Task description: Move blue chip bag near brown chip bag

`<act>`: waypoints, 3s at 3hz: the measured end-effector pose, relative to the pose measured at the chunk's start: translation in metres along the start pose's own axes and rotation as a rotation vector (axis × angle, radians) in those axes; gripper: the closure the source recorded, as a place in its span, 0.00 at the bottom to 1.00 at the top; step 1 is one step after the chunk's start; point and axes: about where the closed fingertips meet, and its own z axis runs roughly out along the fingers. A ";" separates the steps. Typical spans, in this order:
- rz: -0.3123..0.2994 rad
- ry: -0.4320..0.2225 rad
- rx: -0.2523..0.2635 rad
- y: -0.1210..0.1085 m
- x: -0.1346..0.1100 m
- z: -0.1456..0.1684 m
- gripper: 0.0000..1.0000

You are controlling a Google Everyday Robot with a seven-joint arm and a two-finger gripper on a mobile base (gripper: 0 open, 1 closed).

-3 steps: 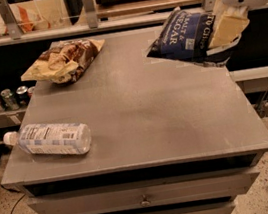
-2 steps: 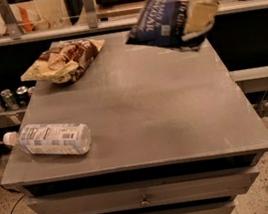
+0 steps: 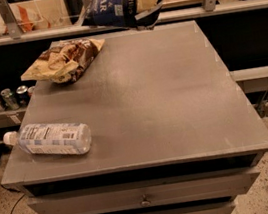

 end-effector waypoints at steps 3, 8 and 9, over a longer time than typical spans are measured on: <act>-0.012 -0.008 0.042 -0.026 -0.009 0.044 1.00; -0.081 0.010 -0.083 -0.048 -0.062 0.216 0.83; -0.067 0.006 -0.106 -0.048 -0.064 0.228 0.59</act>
Offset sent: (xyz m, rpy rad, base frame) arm 0.0220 -0.0029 -0.0187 -0.0092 -0.0283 -0.0340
